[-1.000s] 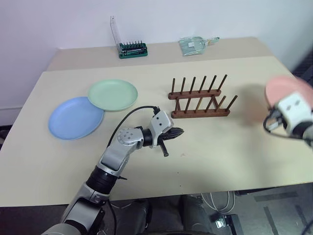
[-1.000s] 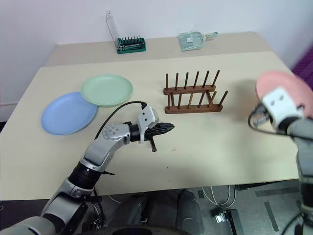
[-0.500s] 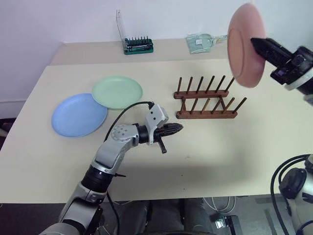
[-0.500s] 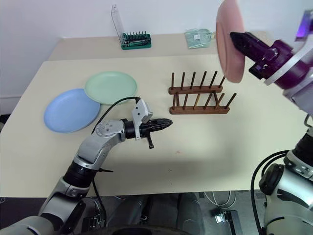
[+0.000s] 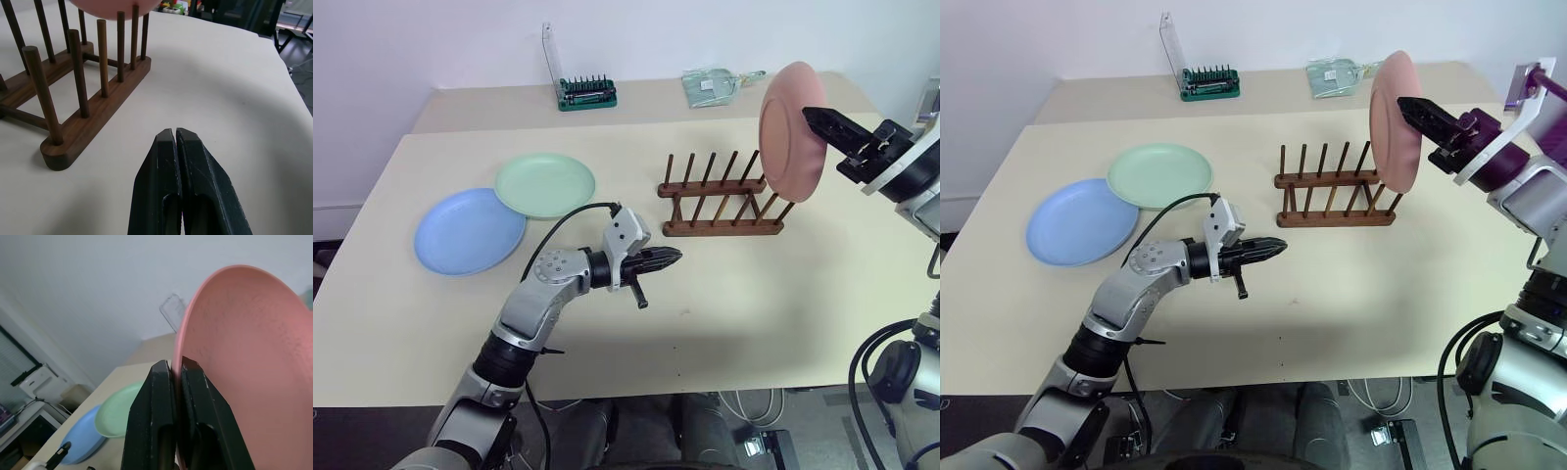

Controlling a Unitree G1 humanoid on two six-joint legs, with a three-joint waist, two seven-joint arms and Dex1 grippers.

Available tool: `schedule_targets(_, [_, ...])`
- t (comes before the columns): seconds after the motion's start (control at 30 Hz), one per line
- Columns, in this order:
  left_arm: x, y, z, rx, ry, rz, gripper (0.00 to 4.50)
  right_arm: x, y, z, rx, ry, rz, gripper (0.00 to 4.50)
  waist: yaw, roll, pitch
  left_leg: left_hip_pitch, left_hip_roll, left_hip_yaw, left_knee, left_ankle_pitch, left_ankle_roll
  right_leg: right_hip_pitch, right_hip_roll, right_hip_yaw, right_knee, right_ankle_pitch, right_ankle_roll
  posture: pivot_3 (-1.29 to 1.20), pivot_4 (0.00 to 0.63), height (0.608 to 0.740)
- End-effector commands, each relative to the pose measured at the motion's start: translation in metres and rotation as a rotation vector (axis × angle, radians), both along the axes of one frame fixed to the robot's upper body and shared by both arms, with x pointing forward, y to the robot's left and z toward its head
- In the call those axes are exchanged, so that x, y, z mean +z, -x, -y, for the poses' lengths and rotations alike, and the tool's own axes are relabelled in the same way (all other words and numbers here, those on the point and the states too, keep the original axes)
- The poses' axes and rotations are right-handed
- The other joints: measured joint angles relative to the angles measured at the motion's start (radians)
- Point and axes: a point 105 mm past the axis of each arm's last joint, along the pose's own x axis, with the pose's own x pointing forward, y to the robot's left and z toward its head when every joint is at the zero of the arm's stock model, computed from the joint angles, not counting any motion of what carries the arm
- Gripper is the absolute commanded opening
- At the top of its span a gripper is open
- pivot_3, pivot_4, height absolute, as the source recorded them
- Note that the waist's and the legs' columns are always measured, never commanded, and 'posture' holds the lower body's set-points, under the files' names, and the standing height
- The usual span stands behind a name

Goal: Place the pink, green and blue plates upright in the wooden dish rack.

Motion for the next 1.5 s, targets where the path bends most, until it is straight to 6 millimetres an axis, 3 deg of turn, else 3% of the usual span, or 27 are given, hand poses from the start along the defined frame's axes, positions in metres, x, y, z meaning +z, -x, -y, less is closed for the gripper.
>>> schedule_targets(0.03, [0.013, 0.005, 0.0, -0.018, 0.036, 0.034, 0.04, 0.005, -0.003, 0.007, -0.025, -0.008, 0.019, 0.06, 0.0, 0.0, 0.0, 0.0, 0.0, 0.0, 0.0, 0.0, 0.0, 0.0, 0.0, 0.0, 0.0, 0.0, 0.0, 0.0, 0.15, 0.738])
schedule_targets(0.13, [0.014, 0.005, 0.0, -0.017, 0.037, 0.033, 0.04, 0.011, -0.009, 0.012, -0.068, -0.013, 0.046, 1.03, -0.001, 0.0, 0.0, 0.0, 0.0, 0.0, 0.0, 0.0, 0.0, 0.0, 0.0, 0.0, 0.0, 0.0, 0.0, 0.0, 0.15, 0.738])
schedule_targets(0.27, [0.014, 0.007, -0.001, -0.018, 0.044, 0.017, 0.04, 0.016, -0.017, 0.018, -0.176, 0.045, 0.081, 2.92, -0.002, 0.0, 0.0, 0.0, 0.0, 0.0, 0.0, 0.0, 0.0, -0.001, 0.0, 0.0, 0.001, 0.0, 0.0, 0.0, 0.15, 0.738])
schedule_targets(0.3, [0.014, 0.008, -0.001, -0.022, 0.051, 0.006, 0.04, 0.017, -0.02, 0.024, -0.223, 0.064, 0.088, 2.92, -0.001, 0.0, 0.0, 0.0, 0.0, 0.0, 0.0, 0.0, 0.0, -0.001, 0.0, 0.0, 0.001, 0.0, 0.0, 0.0, 0.15, 0.738])
schedule_targets(0.4, [0.017, 0.01, -0.002, -0.024, 0.072, -0.006, 0.91, 0.025, -0.022, 0.038, -0.345, 0.122, 0.146, 2.98, -0.001, 0.0, 0.0, 0.0, 0.0, 0.001, 0.0, 0.0, 0.0, -0.001, 0.0, 0.0, 0.001, 0.0, 0.0, 0.0, 0.15, 0.738])
schedule_targets(0.43, [0.021, 0.007, -0.004, -0.001, 0.09, 0.0, 1.4, 0.031, -0.021, 0.045, -0.401, 0.163, 0.185, 2.98, 0.0, 0.0, 0.0, 0.0, 0.0, 0.001, 0.0, 0.0, 0.0, -0.001, 0.0, 0.0, 0.001, 0.0, 0.0, 0.0, 0.15, 0.738])
schedule_targets(0.53, [0.044, -0.016, -0.02, 0.19, 0.205, 0.026, 2.96, 0.062, -0.01, 0.061, -0.555, 0.29, 0.341, 2.98, 0.003, 0.001, 0.0, 0.0, -0.001, 0.001, 0.001, 0.0, 0.0, -0.001, 0.0, 0.0, 0.001, 0.0, 0.0, 0.0, 0.15, 0.738])
schedule_targets(0.6, [0.067, -0.044, -0.049, 0.453, 0.296, 0.081, 3.93, 0.081, 0.002, 0.049, -0.561, 0.439, 0.466, 2.98, 0.002, 0.001, 0.0, 0.0, 0.0, 0.001, 0.001, 0.0, 0.0, -0.001, 0.0, 0.0, 0.002, 0.0, 0.0, 0.0, 0.15, 0.738])
schedule_targets(0.67, [0.081, -0.079, -0.103, 0.886, 0.337, 0.108, 3.93, 0.081, 0.014, 0.011, -0.435, 0.698, 0.581, 2.98, 0.0, 0.001, 0.0, 0.0, 0.0, 0.001, 0.001, 0.001, -0.001, -0.001, 0.0, 0.0, 0.002, 0.0, 0.0, 0.0, 0.15, 0.738])
schedule_targets(0.73, [0.084, -0.09, -0.148, 1.199, 0.326, 0.108, 3.93, 0.062, 0.024, -0.03, -0.228, 0.849, 0.629, 2.98, -0.011, 0.0, 0.0, 0.0, 0.001, 0.001, 0.0, 0.001, -0.002, -0.001, 0.001, 0.0, 0.002, 0.0, 0.0, 0.0, 0.15, 0.738])
schedule_targets(0.87, [0.077, -0.093, -0.192, 1.49, 0.303, 0.025, 3.93, 0.024, 0.045, -0.08, 0.079, 0.899, 0.61, 2.98, -0.023, -0.005, -0.002, 0.002, 0.006, 0.002, 0.0, 0.0, -0.004, 0.0, 0.005, 0.0, 0.002, 0.0, 0.0, 0.0, 0.15, 0.738])
schedule_targets(0.97, [0.072, -0.095, -0.203, 1.535, 0.295, -0.046, 3.93, -0.006, 0.059, -0.109, 0.263, 0.902, 0.574, 2.98, -0.017, -0.008, 0.0, 0.001, 0.004, 0.001, 0.003, 0.0, -0.004, -0.001, 0.004, 0.0, 0.004, 0.0, 0.0, 0.0, 0.15, 0.738])
schedule_targets(1.1, [0.059, -0.099, -0.208, 1.543, 0.252, -0.141, 3.93, -0.024, 0.066, -0.127, 0.346, 0.836, 0.534, 2.98, 0.003, -0.009, 0.0, -0.002, 0.003, 0.0, 0.011, -0.002, -0.003, -0.001, 0.004, -0.001, 0.006, 0.0, 0.0, 0.0, 0.15, 0.738])
schedule_targets(1.43, [0.018, -0.109, -0.217, 1.58, 0.251, -0.443, 3.93, -0.046, 0.076, -0.141, 0.379, 0.811, 0.48, 2.98, 0.004, -0.009, 0.0, -0.002, 0.003, 0.0, 0.014, -0.003, -0.003, 0.0, 0.004, -0.001, 0.008, 0.001, 0.0, 0.0, 0.15, 0.738])
schedule_targets(1.5, [0.018, -0.113, -0.213, 1.55, 0.265, -0.451, 3.43, -0.05, 0.077, -0.142, 0.376, 0.812, 0.47, 2.98, 0.003, -0.009, 0.0, -0.002, 0.004, 0.0, 0.014, -0.003, -0.003, 0.0, 0.004, -0.001, 0.008, 0.001, 0.0, 0.0, 0.15, 0.738])
